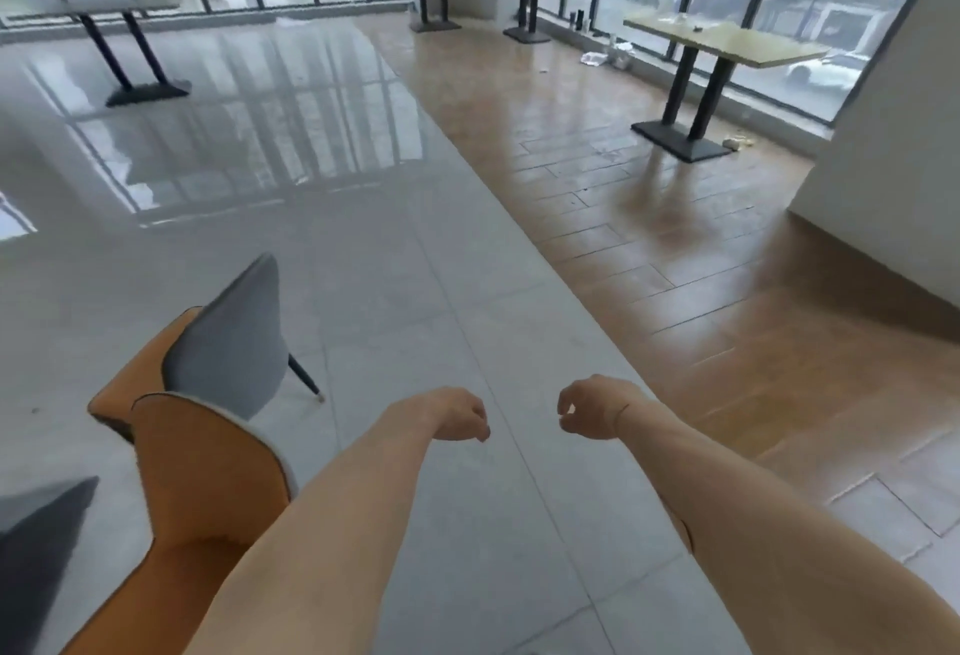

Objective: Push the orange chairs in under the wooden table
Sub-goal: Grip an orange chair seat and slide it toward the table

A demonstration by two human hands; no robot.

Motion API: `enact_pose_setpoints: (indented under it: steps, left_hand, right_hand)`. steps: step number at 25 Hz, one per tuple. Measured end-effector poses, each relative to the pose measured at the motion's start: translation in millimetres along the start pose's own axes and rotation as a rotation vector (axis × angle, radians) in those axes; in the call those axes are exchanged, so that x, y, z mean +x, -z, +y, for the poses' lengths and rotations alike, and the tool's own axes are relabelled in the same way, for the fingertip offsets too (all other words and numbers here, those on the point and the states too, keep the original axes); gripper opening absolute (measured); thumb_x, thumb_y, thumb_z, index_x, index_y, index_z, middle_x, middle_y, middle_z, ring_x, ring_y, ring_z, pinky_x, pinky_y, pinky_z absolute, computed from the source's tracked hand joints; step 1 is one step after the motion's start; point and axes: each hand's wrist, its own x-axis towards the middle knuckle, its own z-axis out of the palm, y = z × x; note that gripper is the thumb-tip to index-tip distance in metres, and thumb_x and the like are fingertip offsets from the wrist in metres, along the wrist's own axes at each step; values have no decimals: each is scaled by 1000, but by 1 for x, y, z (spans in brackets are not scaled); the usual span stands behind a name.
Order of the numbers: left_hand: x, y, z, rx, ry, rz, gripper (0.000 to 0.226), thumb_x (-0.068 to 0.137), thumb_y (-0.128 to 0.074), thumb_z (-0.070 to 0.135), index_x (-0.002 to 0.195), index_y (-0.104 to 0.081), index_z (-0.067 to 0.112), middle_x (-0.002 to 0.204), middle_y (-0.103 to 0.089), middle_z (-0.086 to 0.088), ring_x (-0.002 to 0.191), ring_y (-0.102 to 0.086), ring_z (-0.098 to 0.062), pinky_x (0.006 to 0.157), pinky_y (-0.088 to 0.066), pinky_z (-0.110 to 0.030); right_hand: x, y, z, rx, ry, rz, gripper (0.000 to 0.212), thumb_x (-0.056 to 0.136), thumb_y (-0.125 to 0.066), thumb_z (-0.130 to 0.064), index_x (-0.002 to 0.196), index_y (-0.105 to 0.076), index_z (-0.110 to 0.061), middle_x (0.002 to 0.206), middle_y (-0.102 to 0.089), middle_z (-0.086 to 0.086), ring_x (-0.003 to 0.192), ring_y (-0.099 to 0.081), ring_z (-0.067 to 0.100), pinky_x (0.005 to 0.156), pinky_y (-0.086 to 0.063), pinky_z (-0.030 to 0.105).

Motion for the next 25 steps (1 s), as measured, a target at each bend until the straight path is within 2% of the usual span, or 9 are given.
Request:
enact_pose_setpoints:
  steps: [6,11,16,19,21,25]
  left_hand:
    - [18,40,-64,-157,204,37,45,92,-55,40,134,-55,25,144,-48,-1,129,-46,-25,104,-39,-39]
    - [11,63,-143,-297,349,112,48,96,-52,37,140,-49,18,149,-42,-3,134,-41,-26,107,-37,-38]
    - [-14,80,-221,-449,482,190,50,98,-48,34,145,-44,16,153,-39,-6,136,-39,-29,105,-36,-37]
    - [-27,66,-255,-570,595,228,50,100,-44,32,145,-43,10,154,-38,-9,140,-36,-28,110,-30,-39]
    - [-39,50,-272,-645,681,236,53,102,-42,35,150,-37,13,158,-33,-5,144,-30,-25,114,-25,-37]
    - [-67,16,-291,-844,856,292,51,100,-47,34,148,-41,19,155,-38,-3,141,-35,-25,112,-30,-40]
  right_hand:
    - [104,64,-48,-115,273,4,34,96,-49,-39,128,-61,-33,133,-59,2,118,-58,25,97,-47,36]
    - [177,100,-141,-266,502,-14,34,95,-49,-41,126,-62,-34,131,-60,0,117,-58,24,96,-47,36]
    - [221,138,-249,-405,713,20,35,95,-49,-42,127,-60,-36,132,-60,0,118,-58,24,96,-47,36]
    - [235,145,-308,-484,849,26,36,95,-49,-42,129,-59,-37,135,-58,-1,121,-56,23,96,-45,36]
    - [243,139,-346,-548,946,13,35,95,-50,-42,128,-59,-36,135,-58,-3,123,-55,22,96,-44,35]
    - [254,128,-416,-628,1176,-17,34,95,-52,-42,127,-62,-33,134,-60,-3,123,-54,22,102,-46,38]
